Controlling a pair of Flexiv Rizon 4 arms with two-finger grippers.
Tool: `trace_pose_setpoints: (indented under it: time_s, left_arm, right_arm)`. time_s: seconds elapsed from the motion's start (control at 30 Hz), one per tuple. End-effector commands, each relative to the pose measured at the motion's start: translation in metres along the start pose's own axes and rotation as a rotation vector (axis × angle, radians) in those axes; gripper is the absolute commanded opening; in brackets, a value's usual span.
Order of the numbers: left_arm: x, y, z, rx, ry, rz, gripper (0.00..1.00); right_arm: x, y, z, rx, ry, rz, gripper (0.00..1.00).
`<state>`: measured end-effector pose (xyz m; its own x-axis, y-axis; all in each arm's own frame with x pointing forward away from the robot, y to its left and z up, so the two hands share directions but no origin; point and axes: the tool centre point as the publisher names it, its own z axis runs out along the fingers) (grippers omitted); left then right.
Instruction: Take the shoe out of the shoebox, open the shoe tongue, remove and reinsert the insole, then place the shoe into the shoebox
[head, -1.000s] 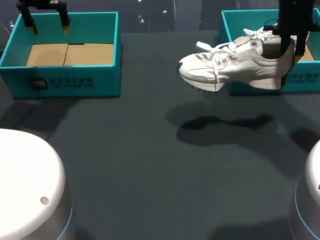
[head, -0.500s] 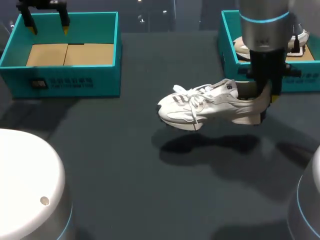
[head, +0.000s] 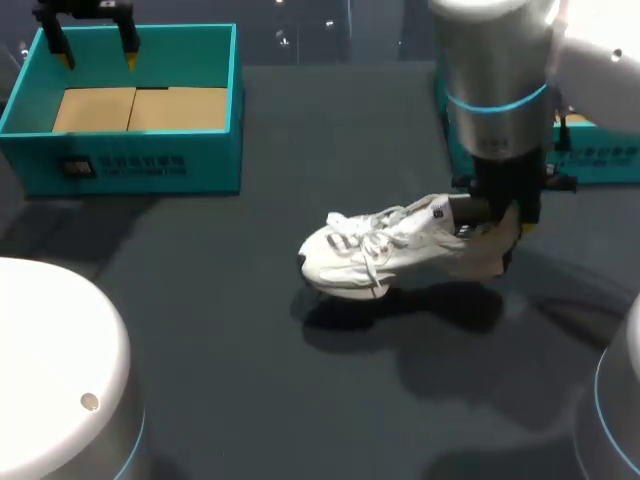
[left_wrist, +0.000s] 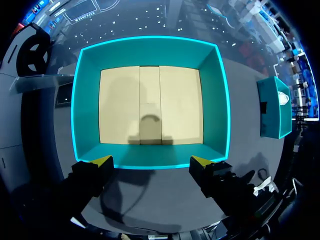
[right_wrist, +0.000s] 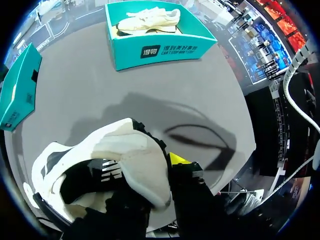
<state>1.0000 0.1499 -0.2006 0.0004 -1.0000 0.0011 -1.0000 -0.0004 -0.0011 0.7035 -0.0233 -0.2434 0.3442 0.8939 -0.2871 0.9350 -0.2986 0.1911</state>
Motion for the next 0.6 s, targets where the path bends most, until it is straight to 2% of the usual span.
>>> trace_pose_setpoints:
  time_s: [0.03, 0.2, 0.6]
  left_arm:
    - [0.0, 0.0, 0.0, -0.001, -0.001, 0.0, 1.0]
    - [0.0, 0.0, 0.0, -0.001, -0.001, 0.0, 1.0]
    - [0.0, 0.0, 0.0, -0.001, -0.001, 0.0, 1.0]
  right_arm:
    - [0.026, -0.014, 0.021, 0.006, -0.024, -0.002, 0.0]
    - [0.039, -0.026, 0.04, 0.043, -0.023, -0.001, 0.0]
    - [0.061, -0.04, 0.077, 0.073, -0.015, 0.032, 0.0]
